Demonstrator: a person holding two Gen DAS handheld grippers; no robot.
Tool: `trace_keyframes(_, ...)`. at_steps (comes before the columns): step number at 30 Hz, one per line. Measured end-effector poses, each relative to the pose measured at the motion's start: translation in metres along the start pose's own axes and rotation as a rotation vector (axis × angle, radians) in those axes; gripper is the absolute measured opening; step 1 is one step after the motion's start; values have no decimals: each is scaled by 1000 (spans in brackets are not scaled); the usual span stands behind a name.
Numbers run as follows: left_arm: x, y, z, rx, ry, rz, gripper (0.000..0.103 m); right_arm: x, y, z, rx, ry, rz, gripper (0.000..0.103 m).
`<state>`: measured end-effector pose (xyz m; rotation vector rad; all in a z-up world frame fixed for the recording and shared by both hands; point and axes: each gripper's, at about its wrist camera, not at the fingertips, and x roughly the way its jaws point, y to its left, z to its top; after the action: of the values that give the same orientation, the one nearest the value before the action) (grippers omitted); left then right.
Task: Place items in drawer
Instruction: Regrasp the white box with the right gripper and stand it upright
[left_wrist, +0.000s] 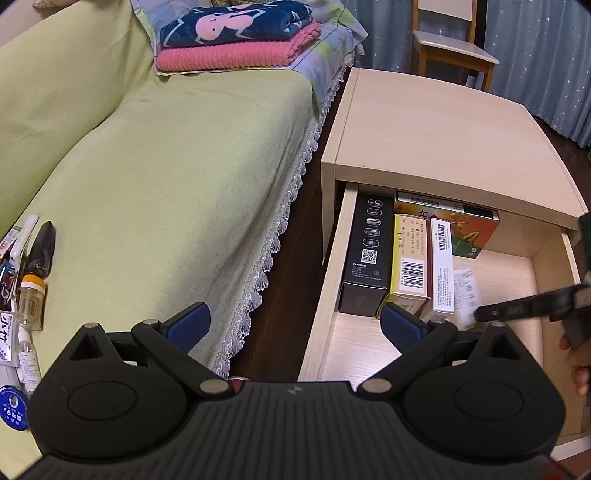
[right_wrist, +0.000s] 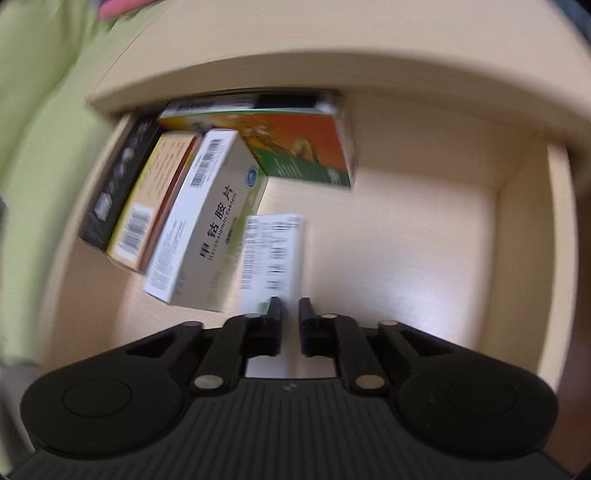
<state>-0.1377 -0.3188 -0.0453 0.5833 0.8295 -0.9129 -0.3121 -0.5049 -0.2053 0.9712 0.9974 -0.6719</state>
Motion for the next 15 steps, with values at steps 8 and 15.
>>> trace_keyframes(8,1,-4,0,11,6,-8,99,-10,26,-8,-86,-6,-2,51)
trace_keyframes(15,1,5,-2,-4,13,4,99,16,84,-28,-259,88,-75,51)
